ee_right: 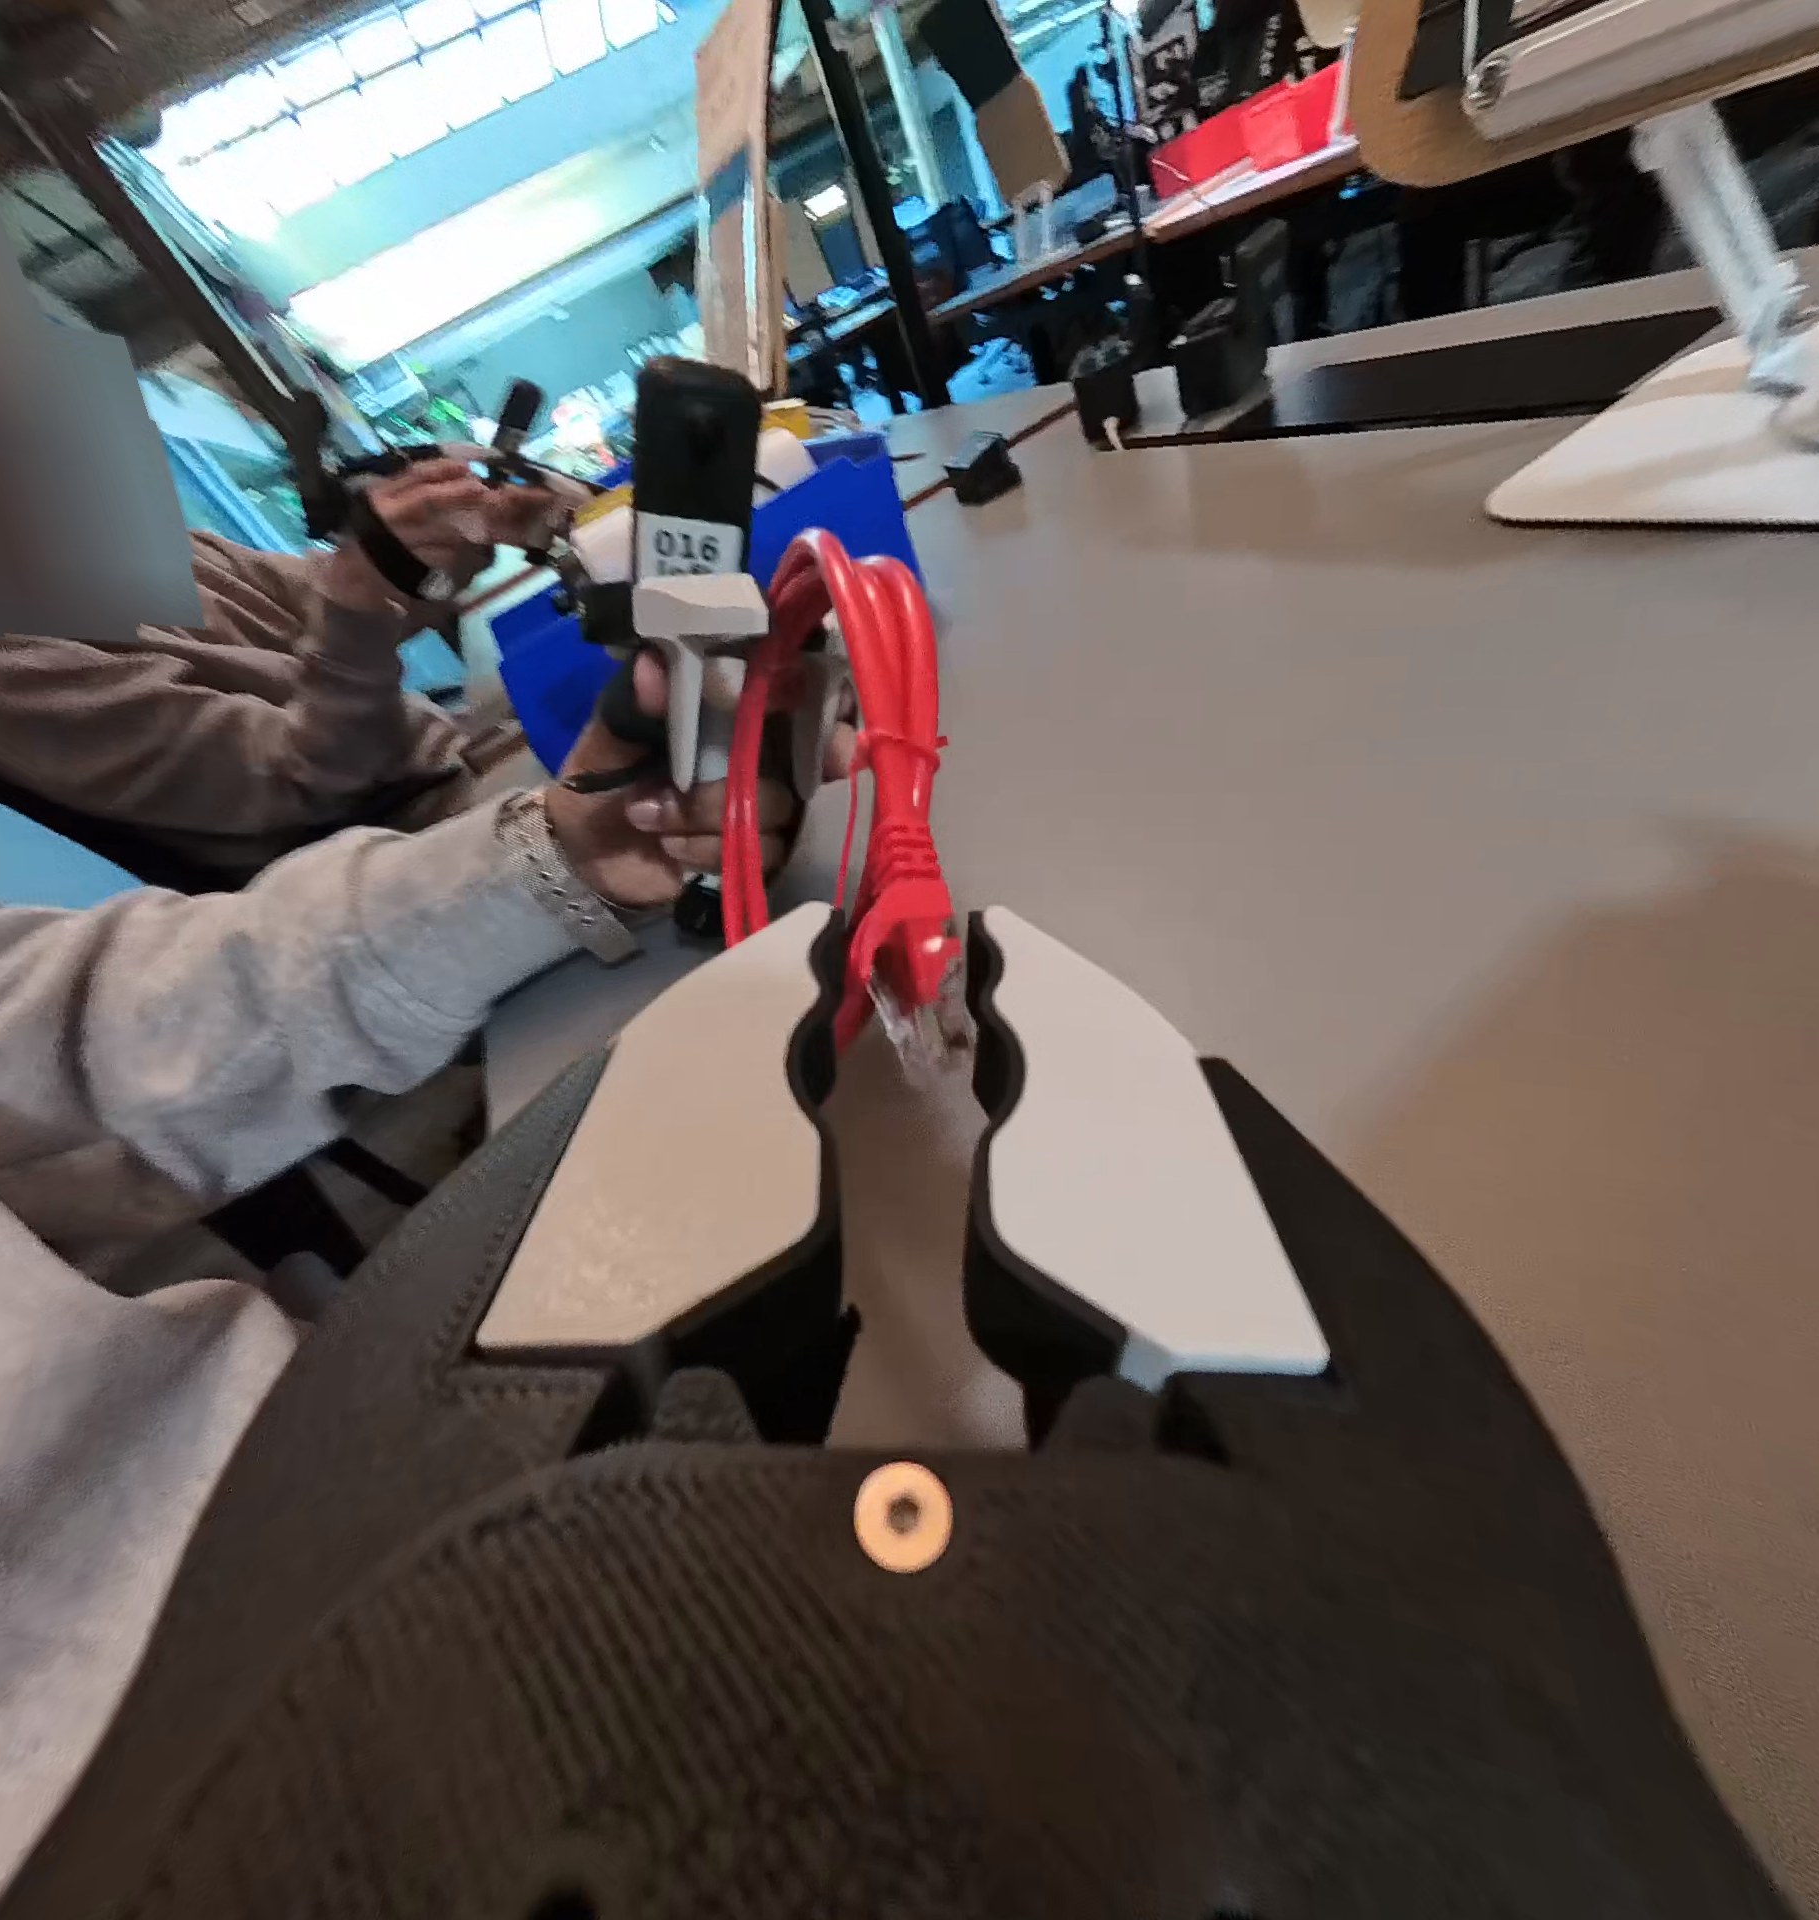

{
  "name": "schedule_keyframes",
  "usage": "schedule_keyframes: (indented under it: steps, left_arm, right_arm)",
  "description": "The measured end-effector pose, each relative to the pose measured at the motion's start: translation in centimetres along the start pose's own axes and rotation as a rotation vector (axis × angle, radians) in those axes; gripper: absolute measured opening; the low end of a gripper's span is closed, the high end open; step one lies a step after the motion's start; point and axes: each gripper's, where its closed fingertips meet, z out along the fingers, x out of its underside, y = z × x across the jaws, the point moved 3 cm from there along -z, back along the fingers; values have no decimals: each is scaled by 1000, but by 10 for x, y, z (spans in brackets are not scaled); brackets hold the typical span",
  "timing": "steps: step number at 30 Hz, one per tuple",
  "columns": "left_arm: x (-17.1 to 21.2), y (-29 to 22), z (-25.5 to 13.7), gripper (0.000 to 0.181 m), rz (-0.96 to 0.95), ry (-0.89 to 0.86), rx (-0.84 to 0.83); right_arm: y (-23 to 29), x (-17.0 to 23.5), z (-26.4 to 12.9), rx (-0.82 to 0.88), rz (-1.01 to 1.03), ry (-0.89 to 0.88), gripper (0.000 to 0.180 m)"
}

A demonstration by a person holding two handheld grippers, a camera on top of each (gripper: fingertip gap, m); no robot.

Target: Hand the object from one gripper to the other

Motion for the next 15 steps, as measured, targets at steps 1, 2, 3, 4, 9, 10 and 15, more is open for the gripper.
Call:
schedule_keyframes:
  steps: [1,2,3,4,9,10,15]
  left_arm:
    - [0,-1,-1,12,-5,-3,11]
    - [1,-3,-1,12,-11,-6,20]
    - [2,-3,0,12,-18,0,27]
    - [4,-3,0,13,-22,1,27]
    - [2,-1,-6,12,-40,-42,8]
    - [1,0,-8,15,-34,-60,-9]
    - [-10,8,-20,63,-51,-175,-89]
  right_arm:
    - [2,0,2,-35,30,-10,23]
    - [5,0,4,-71,60,-17,22]
    - [7,0,6,-106,87,-15,18]
    - [9,1,8,-131,108,-8,16]
    - [10,-8,10,-168,129,-44,14]
    - [10,-10,10,-170,131,-57,13]
    - [2,-15,11,-162,150,-85,13]
